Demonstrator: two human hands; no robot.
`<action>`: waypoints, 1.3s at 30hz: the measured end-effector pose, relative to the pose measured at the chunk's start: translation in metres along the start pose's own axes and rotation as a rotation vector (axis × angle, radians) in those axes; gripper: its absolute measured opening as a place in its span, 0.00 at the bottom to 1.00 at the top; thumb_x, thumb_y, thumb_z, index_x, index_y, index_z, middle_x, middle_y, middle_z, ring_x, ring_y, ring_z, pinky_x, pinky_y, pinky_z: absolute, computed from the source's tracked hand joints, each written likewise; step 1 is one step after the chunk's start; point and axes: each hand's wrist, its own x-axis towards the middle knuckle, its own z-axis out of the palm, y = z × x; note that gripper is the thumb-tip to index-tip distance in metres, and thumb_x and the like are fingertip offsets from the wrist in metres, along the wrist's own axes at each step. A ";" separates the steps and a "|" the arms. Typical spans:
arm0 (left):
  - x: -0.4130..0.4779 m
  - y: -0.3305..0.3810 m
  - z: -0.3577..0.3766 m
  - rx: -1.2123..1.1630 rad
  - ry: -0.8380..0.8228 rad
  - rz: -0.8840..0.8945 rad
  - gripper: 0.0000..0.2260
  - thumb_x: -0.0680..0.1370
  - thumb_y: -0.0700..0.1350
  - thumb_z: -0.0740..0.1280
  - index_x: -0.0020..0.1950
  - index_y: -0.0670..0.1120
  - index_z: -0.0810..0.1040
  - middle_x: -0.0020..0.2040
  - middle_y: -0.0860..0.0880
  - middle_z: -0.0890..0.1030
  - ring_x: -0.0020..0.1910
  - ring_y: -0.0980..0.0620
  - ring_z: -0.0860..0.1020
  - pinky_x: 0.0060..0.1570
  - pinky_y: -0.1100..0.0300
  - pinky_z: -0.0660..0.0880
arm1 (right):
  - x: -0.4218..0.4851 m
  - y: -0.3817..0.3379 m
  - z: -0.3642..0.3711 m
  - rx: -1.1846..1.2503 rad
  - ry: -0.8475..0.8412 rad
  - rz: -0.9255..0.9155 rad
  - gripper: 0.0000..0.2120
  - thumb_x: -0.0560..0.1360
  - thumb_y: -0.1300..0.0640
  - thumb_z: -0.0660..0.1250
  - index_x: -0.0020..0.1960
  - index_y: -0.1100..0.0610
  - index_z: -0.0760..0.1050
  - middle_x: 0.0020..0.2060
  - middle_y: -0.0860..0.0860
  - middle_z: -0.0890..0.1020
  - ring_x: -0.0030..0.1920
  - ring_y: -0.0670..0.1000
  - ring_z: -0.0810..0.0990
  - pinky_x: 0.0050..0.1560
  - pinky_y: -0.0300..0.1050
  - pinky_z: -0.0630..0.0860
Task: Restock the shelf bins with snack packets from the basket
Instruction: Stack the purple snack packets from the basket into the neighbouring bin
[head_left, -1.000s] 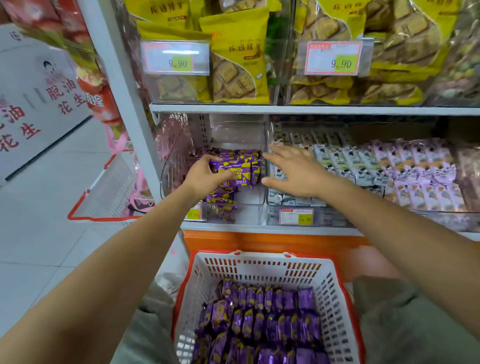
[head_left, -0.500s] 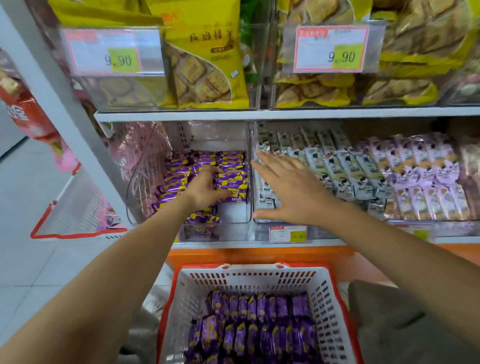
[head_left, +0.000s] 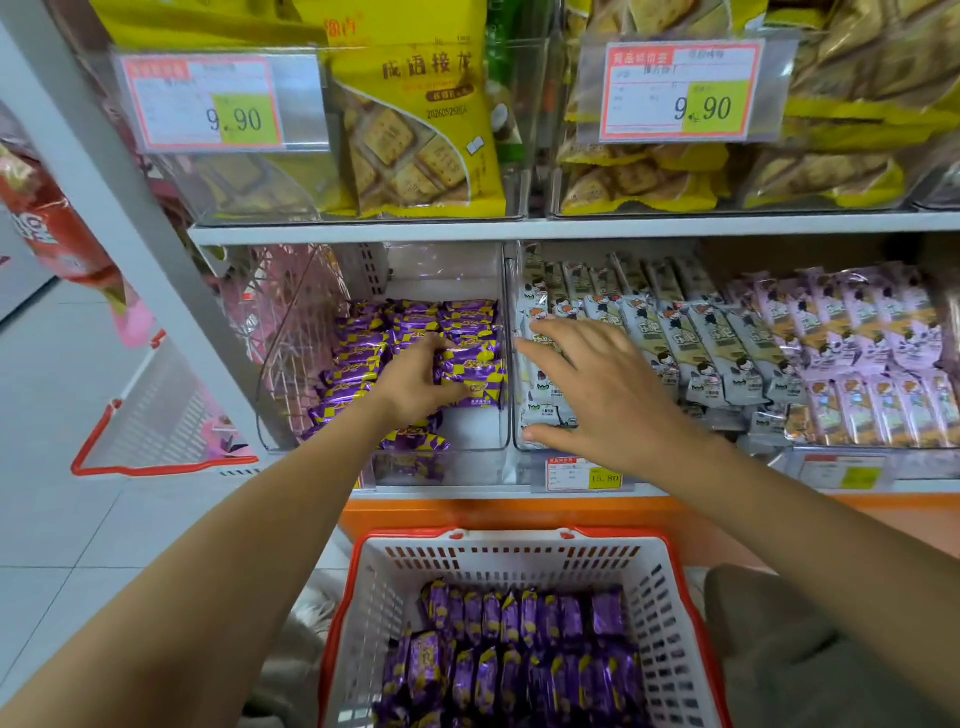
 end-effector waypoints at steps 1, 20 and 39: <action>-0.001 0.001 0.002 0.016 -0.018 0.002 0.28 0.75 0.45 0.73 0.71 0.40 0.66 0.57 0.38 0.76 0.56 0.40 0.75 0.54 0.52 0.71 | -0.002 0.000 0.002 -0.007 0.004 0.002 0.40 0.67 0.37 0.71 0.72 0.57 0.68 0.68 0.56 0.72 0.69 0.57 0.68 0.69 0.50 0.57; 0.010 0.001 0.016 0.283 -0.028 0.087 0.31 0.76 0.45 0.72 0.75 0.42 0.64 0.71 0.41 0.65 0.67 0.41 0.70 0.66 0.53 0.67 | -0.007 -0.002 0.013 -0.016 0.019 0.021 0.37 0.74 0.36 0.57 0.76 0.58 0.62 0.74 0.54 0.66 0.75 0.54 0.62 0.74 0.53 0.54; 0.008 -0.003 0.022 0.484 0.192 0.049 0.30 0.69 0.54 0.76 0.65 0.44 0.71 0.61 0.41 0.70 0.62 0.41 0.68 0.59 0.49 0.69 | -0.010 -0.002 0.015 -0.013 0.004 0.026 0.37 0.75 0.36 0.57 0.77 0.57 0.60 0.75 0.53 0.64 0.76 0.53 0.59 0.75 0.53 0.52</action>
